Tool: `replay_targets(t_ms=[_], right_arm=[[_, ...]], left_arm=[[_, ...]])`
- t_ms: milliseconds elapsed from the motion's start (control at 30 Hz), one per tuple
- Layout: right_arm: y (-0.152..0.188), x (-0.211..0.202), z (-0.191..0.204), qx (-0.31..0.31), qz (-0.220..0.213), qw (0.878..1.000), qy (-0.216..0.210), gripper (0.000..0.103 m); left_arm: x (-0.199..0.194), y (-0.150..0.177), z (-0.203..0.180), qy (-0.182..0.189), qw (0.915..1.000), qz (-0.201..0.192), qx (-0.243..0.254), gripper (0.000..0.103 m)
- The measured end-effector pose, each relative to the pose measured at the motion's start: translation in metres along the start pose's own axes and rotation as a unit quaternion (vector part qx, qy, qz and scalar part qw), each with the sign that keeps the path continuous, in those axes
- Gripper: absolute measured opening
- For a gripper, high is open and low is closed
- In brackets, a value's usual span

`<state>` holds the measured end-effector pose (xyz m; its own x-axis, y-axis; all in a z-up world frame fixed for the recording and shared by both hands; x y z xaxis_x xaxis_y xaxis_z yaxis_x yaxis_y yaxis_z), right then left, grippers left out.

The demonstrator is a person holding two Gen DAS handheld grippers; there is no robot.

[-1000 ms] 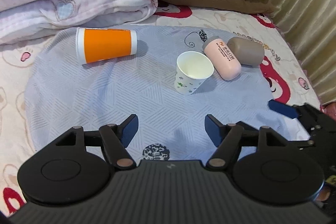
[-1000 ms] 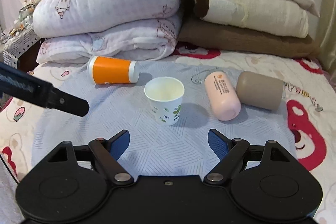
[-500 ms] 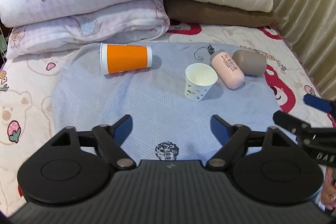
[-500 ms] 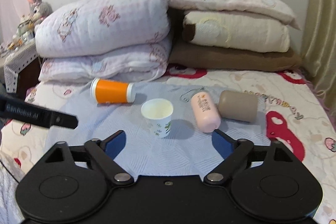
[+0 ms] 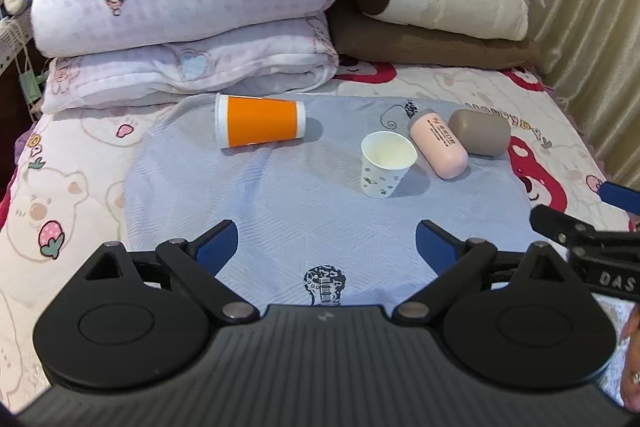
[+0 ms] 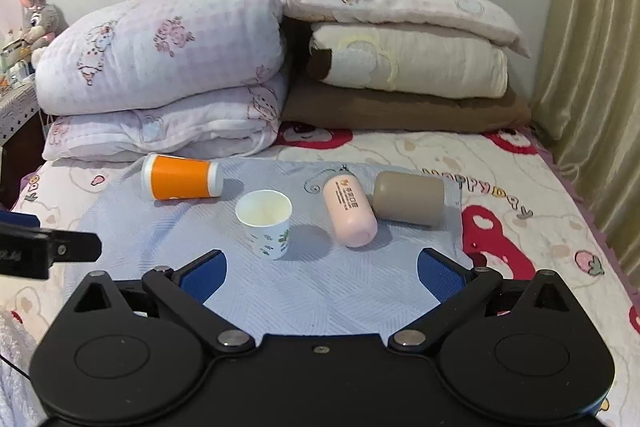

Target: Flip cup upright

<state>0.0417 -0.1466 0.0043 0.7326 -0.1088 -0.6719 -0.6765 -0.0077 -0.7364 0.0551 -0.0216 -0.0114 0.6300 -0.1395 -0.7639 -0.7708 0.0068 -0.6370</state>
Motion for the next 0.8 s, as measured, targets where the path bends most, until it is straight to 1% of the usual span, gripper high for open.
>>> replay_targets(t_ms=[133,267,367,433,500,533,667,800], right_arm=[[0.0,-0.014,0.006,-0.018,-0.014,1.0,0.006,0.103],[-0.001,-0.026,0.008,-0.019,-0.019,1.0,0.012,0.103],[-0.002,-0.032,0.008,-0.017,-0.018,1.0,0.019,0.103],[-0.002,-0.035,0.01,-0.017,-0.017,0.999,0.022,0.103],[-0.003,-0.04,0.011,-0.016,-0.017,0.999,0.024,0.103],[-0.003,-0.041,0.011,-0.015,-0.017,0.999,0.024,0.103],[-0.001,-0.042,0.012,-0.01,-0.012,1.0,0.027,0.103],[0.002,-0.039,0.01,0.002,-0.002,1.0,0.028,0.103]], left_arm=[[-0.004,0.002,0.003,-0.015,0.9999,0.002,-0.005,0.097],[-0.012,0.004,0.004,-0.033,0.9994,-0.003,0.004,0.097],[-0.02,0.006,0.004,-0.028,0.9996,-0.006,0.001,0.097],[-0.024,0.008,0.003,-0.026,0.9997,0.0,-0.002,0.098],[-0.026,0.01,0.002,-0.013,0.9999,0.005,-0.003,0.098],[-0.028,0.011,0.002,-0.013,0.9999,0.005,-0.004,0.098],[-0.032,0.015,0.004,-0.044,0.999,-0.003,0.001,0.098],[-0.037,0.015,0.007,-0.051,0.9986,-0.008,-0.001,0.098]])
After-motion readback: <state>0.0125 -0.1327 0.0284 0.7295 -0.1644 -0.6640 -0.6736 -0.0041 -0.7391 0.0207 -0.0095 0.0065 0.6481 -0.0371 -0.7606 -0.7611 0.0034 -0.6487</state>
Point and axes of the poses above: each gripper's, at about its wrist camera, not at the fingertips, and x roughly the way its jaws point, z to its left, y to its underside, the point moved 6 cm from there along x, roughly the way its jaws point
